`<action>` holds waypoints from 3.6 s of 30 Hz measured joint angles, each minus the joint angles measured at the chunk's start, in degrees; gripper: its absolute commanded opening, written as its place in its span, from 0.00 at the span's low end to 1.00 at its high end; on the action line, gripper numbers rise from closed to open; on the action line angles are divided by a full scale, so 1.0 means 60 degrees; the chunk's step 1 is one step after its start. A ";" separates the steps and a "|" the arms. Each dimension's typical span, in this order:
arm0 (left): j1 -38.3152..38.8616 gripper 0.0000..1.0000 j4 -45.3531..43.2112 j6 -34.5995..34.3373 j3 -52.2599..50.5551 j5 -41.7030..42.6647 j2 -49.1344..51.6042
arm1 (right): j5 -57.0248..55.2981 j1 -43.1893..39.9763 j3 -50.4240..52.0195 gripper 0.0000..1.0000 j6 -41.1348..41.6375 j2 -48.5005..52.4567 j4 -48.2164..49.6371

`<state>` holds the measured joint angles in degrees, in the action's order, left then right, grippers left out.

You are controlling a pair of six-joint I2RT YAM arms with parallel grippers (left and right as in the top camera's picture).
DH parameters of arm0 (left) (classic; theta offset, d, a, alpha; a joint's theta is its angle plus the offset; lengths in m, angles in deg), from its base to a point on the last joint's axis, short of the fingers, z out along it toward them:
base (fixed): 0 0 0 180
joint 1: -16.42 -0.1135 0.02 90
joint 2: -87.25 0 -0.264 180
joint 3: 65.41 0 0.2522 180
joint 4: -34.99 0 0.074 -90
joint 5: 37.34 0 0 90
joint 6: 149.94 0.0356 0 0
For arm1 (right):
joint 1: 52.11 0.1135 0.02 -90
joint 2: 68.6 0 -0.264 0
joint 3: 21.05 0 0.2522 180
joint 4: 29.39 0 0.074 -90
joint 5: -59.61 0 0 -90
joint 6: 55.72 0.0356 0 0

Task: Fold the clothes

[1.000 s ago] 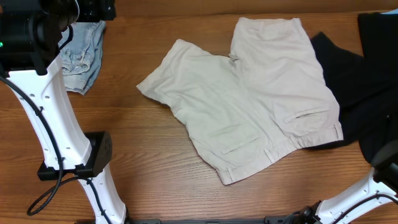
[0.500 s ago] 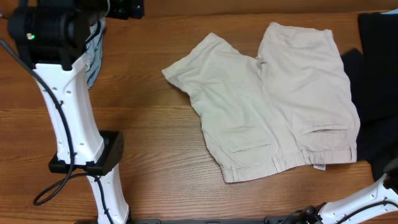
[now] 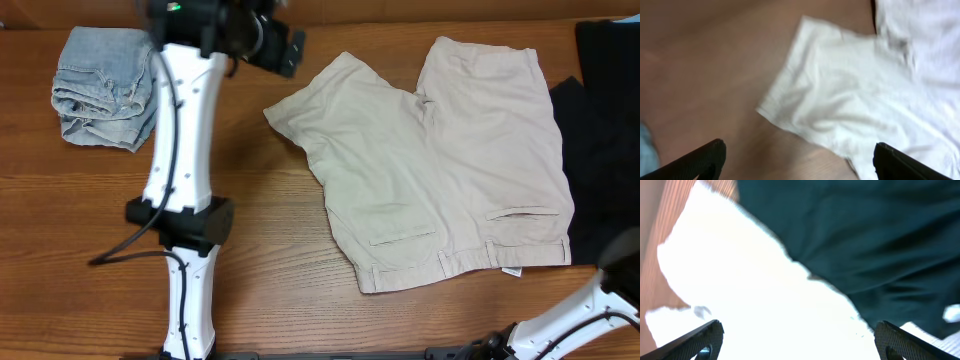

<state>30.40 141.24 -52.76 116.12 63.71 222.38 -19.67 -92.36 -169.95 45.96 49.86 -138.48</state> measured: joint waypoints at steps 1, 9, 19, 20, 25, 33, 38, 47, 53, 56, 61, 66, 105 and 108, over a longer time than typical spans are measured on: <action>0.0044 0.94 0.0106 0.0062 -0.0229 0.0106 0.0113 | 0.0029 0.0335 0.0000 1.00 -0.0106 0.0000 -0.0091; 0.0084 0.89 0.0466 0.0605 -0.2065 0.0415 0.0634 | 0.0197 0.2535 0.0000 1.00 -0.0310 0.0000 -0.0106; 0.0339 0.89 -0.1013 0.1067 -0.4411 0.0390 0.1271 | 0.0182 0.3767 0.0000 1.00 -0.0197 0.0000 -0.0007; 0.0350 0.90 -0.1188 0.1064 -0.4637 0.0339 0.1290 | 0.0182 0.3920 0.0000 1.00 -0.0200 0.0000 0.0033; 0.0291 0.89 -0.2288 0.0532 -0.5574 -0.0113 0.1330 | 0.0186 0.4331 0.0000 1.00 -0.0204 0.0000 0.0178; -0.0437 0.82 -0.3894 -0.1668 -0.6688 -0.0382 0.1337 | 0.0186 0.4528 0.0120 1.00 -0.0200 -0.0007 0.0576; -0.0594 0.79 -0.4696 -0.2310 -0.7246 -0.0397 0.1300 | 0.0182 0.4539 0.0940 1.00 -0.0197 -0.0022 0.0874; -0.0557 0.47 -0.5370 -0.2801 -0.7439 -0.0641 0.1249 | 0.0186 0.4539 0.1902 1.00 -0.0200 -0.0022 0.1140; -0.0688 0.39 -0.4987 -0.3406 -0.7457 -0.1300 0.1249 | 0.0182 0.4674 0.1931 1.00 -0.0197 -0.0022 0.1166; -0.1118 0.39 -0.4393 -0.3475 -0.7453 -0.1541 0.1249 | 0.0186 0.4932 0.1934 1.00 -0.0197 -0.0022 0.1282; -0.2320 0.40 -0.3566 -0.3515 -0.7453 -0.2284 0.1246 | 0.0204 0.5570 0.1938 1.00 -0.0193 -0.0022 0.1483; -0.3676 0.40 -0.3013 -0.3537 -0.7453 -0.2896 0.1246 | 0.0251 0.6131 0.1956 1.00 -0.0015 0.0040 0.1504; 0.0528 1.00 -0.4087 0.0557 -0.3366 -0.2025 0.0605 | 0.0652 0.7348 0.7573 0.99 0.1355 0.0375 0.3410; 0.0525 1.00 -0.3541 0.0594 -0.3228 -0.1712 0.0605 | 0.0648 0.7337 0.7894 1.00 0.1512 0.0375 0.3559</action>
<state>33.54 119.99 -49.19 96.75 53.43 226.01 -15.78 -48.34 -122.58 55.03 52.11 -117.12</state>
